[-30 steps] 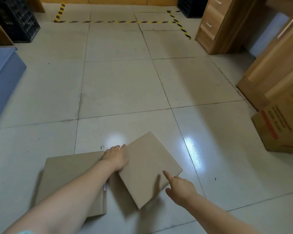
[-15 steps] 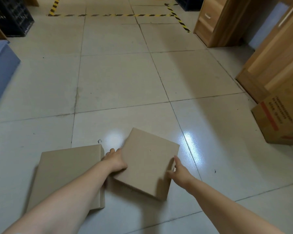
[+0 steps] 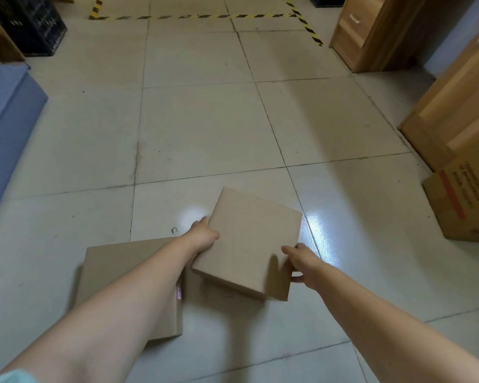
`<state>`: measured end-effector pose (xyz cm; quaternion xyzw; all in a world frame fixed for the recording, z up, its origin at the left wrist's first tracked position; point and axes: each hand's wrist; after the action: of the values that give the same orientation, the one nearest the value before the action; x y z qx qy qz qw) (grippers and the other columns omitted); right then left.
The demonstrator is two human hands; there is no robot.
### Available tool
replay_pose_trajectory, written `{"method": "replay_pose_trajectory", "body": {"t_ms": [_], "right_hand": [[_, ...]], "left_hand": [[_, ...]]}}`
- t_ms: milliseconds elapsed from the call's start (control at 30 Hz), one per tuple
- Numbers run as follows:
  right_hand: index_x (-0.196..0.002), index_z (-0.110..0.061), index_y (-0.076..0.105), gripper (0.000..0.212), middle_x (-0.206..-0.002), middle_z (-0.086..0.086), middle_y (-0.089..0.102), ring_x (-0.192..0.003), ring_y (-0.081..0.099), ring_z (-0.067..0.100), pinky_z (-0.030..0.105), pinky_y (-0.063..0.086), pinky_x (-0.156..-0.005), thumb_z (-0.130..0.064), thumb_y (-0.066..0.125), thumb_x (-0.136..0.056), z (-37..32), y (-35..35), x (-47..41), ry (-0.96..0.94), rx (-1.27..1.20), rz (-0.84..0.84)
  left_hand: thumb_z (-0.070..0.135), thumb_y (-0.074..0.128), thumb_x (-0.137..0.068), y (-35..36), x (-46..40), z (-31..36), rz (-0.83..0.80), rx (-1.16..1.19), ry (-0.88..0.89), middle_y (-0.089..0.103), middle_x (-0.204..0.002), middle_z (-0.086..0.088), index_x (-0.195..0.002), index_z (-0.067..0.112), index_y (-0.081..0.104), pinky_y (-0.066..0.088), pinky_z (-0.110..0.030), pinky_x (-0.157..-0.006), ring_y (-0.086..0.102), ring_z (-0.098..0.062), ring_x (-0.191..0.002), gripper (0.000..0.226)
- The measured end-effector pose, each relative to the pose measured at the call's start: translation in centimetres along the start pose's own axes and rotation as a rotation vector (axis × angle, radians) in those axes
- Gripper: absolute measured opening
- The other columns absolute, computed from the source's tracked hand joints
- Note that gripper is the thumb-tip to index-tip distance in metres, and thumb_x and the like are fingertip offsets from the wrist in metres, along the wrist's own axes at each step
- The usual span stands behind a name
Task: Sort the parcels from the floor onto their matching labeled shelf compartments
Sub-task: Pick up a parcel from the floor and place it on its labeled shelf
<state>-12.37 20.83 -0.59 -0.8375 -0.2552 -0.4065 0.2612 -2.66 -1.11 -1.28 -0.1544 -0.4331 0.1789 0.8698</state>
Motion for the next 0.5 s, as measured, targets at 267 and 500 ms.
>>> {"method": "replay_pose_trajectory", "body": {"t_ms": [267, 500], "right_hand": [[-0.127, -0.015, 0.041, 0.038, -0.117, 0.005, 0.053, -0.098, 0.051, 0.023, 0.038, 0.043, -0.081, -0.015, 0.047, -0.089, -10.0, -1.8, 8.7, -0.071, -0.085, 0.05], [-0.121, -0.015, 0.043, 0.03, -0.107, 0.004, 0.052, -0.076, 0.05, 0.01, 0.028, 0.039, -0.062, -0.024, 0.048, -0.093, -20.4, -5.9, 22.2, -0.18, -0.112, 0.086]], "left_hand": [[0.028, 0.049, -0.083, -7.9, 8.5, 8.0, 0.044, 0.258, -0.071, 0.012, -0.152, 0.001, -0.146, 0.032, 0.016, 0.043, -0.038, -0.099, 0.041, -0.026, -0.128, 0.071], [0.03, 0.051, -0.075, -16.1, 18.7, 16.4, -0.006, 0.34, 0.014, 0.029, -0.15, 0.003, -0.143, 0.032, 0.026, 0.039, -0.041, -0.106, 0.048, -0.019, -0.125, 0.073]]}}
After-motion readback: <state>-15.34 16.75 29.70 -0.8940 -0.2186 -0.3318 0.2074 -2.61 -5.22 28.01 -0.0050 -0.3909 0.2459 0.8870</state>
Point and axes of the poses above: each hand's wrist, its own x-axis away from the middle knuckle, its own y-axis out of the palm, z = x × y
